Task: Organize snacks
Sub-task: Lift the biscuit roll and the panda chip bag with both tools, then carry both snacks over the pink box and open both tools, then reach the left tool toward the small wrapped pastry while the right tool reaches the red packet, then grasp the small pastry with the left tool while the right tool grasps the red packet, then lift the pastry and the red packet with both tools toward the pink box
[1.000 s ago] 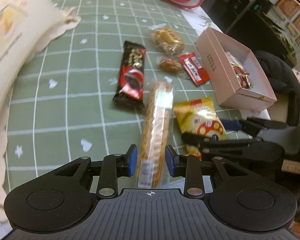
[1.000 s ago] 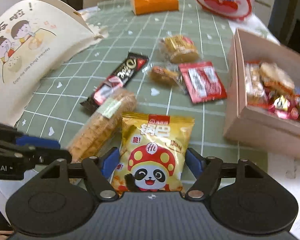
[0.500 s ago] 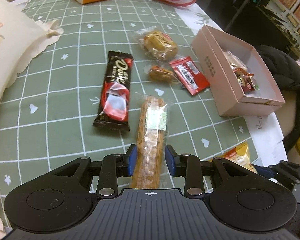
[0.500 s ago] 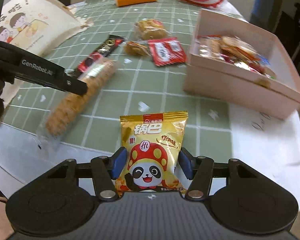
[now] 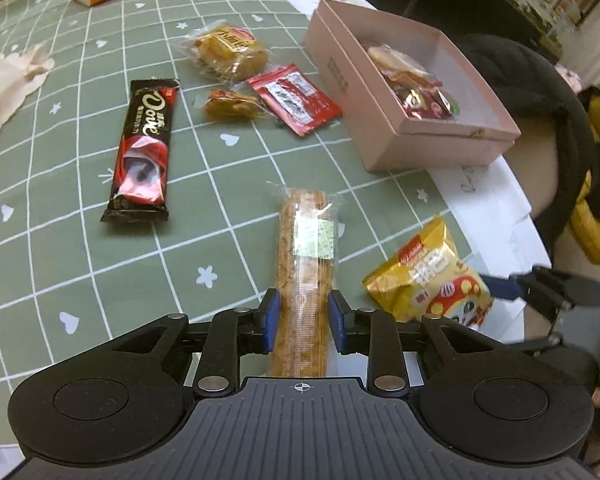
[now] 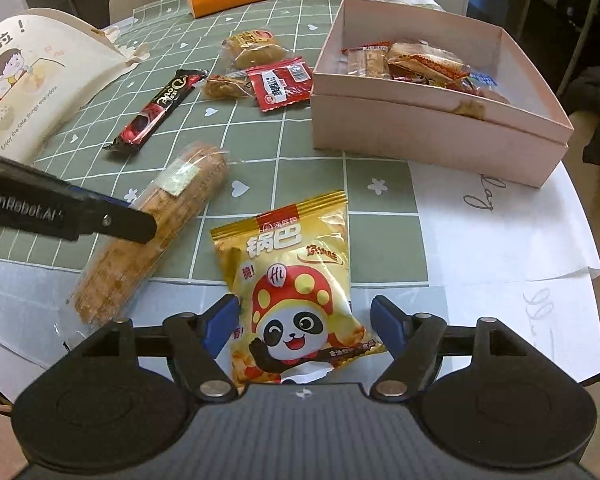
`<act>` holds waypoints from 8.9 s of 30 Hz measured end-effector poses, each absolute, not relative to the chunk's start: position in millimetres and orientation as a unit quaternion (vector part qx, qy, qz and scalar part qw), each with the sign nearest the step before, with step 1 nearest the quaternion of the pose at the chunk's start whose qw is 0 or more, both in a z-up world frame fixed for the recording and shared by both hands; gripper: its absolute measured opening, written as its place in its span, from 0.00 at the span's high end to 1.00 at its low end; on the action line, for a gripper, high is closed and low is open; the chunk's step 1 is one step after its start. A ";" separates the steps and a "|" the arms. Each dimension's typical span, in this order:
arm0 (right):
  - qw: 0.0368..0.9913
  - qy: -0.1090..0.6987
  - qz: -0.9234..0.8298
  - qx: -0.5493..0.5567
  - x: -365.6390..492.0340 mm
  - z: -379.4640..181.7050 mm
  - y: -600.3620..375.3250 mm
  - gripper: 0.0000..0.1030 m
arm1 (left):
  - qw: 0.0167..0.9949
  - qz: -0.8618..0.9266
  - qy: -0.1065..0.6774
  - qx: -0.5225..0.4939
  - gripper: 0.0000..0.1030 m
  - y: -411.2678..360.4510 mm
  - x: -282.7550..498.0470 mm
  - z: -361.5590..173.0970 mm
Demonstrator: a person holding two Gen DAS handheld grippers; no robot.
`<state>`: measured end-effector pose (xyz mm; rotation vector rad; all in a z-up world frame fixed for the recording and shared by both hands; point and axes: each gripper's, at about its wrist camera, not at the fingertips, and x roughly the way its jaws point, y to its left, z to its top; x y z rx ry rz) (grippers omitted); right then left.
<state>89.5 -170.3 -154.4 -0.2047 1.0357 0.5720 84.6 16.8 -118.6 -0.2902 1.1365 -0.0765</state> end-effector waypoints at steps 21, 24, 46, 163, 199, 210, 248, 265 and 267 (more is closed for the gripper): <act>0.836 0.457 0.269 -0.138 93.5 -154.2 -154.1 0.25 | 0.836 -0.033 0.536 -0.112 0.58 1.9 93.0 -133.6; 0.835 0.457 0.275 -0.134 93.8 -152.9 -152.9 0.36 | 0.840 -0.030 0.533 -0.095 0.58 -3.5 90.4 -133.3; 0.926 0.291 0.237 0.046 118.8 35.8 -274.6 0.52 | 0.941 -0.142 0.262 -0.161 0.66 -8.3 102.7 64.8; 0.843 0.521 0.135 -0.004 131.3 -135.1 -80.8 0.38 | 0.847 -0.177 0.474 -0.166 0.81 77.9 281.8 -149.3; 0.879 0.428 0.196 -0.078 138.9 -160.5 -76.5 0.26 | 0.855 -0.091 0.507 -0.049 0.70 70.6 218.3 -136.3; 0.868 0.462 0.183 0.011 129.1 -147.5 -119.3 0.27 | 0.832 -0.175 0.525 -0.046 0.75 38.8 211.8 -133.8; 0.854 0.472 0.201 -0.084 110.0 -155.5 -176.1 0.27 | 0.830 -0.069 0.538 -0.129 0.75 10.2 103.7 -129.5; 0.855 0.440 0.252 -0.110 117.2 -156.9 -162.9 0.38 | 0.827 -0.051 0.543 -0.136 0.75 14.1 91.4 -131.2; 0.852 0.441 0.259 -0.109 115.7 -153.8 -161.9 0.41 | 0.828 -0.049 0.539 -0.145 0.75 15.9 89.9 -131.7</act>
